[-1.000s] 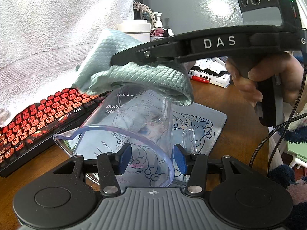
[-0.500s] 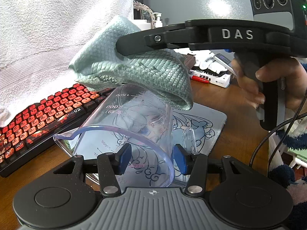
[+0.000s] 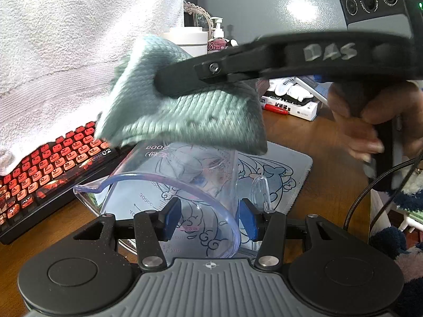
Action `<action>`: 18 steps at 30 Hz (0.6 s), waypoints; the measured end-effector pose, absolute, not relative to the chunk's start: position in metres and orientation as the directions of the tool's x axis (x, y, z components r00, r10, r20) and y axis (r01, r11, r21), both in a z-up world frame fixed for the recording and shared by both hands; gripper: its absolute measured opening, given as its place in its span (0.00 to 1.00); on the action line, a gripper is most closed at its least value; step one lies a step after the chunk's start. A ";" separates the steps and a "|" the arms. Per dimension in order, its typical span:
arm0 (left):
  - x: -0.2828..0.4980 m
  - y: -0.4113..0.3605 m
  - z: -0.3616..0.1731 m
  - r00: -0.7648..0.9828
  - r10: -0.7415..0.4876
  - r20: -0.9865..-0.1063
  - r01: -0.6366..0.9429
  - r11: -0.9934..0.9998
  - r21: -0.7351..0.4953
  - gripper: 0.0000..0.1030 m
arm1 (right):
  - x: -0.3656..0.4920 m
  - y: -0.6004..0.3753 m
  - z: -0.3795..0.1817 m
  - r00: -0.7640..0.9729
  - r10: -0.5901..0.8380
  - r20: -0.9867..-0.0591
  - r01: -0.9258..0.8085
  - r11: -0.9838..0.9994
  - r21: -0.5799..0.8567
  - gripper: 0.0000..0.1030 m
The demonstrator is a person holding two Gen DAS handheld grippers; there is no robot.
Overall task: Clean container
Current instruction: 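Rub the cloth over the jug's rim again with the right tool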
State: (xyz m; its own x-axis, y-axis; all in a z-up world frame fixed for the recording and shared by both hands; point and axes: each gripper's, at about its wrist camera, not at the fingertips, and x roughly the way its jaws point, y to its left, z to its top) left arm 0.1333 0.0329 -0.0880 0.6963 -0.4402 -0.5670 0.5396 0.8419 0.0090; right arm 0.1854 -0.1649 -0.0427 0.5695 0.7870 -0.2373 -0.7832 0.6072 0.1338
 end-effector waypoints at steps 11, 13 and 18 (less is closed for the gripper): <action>0.132 0.031 -0.088 0.697 -0.439 -0.567 0.539 0.842 0.010 0.47 | 0.159 -0.150 -0.042 0.523 0.818 -0.241 -0.839 0.543 0.025 0.11; 0.132 0.031 -0.088 0.697 -0.439 -0.567 0.539 0.842 0.010 0.47 | 0.156 -0.147 -0.043 0.568 0.788 -0.239 -0.818 0.572 -0.058 0.11; 0.131 0.029 -0.088 0.697 -0.439 -0.567 0.539 0.842 0.010 0.47 | 0.164 -0.155 -0.045 0.564 0.792 -0.235 -0.816 0.578 -0.009 0.16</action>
State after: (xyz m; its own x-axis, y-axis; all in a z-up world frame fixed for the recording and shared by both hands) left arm 0.1307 0.0289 -0.0882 0.6969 -0.4395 -0.5667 0.5390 0.8423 0.0097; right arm 0.1645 -0.1554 -0.0450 0.5640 0.7917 -0.2345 -0.8157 0.5784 -0.0090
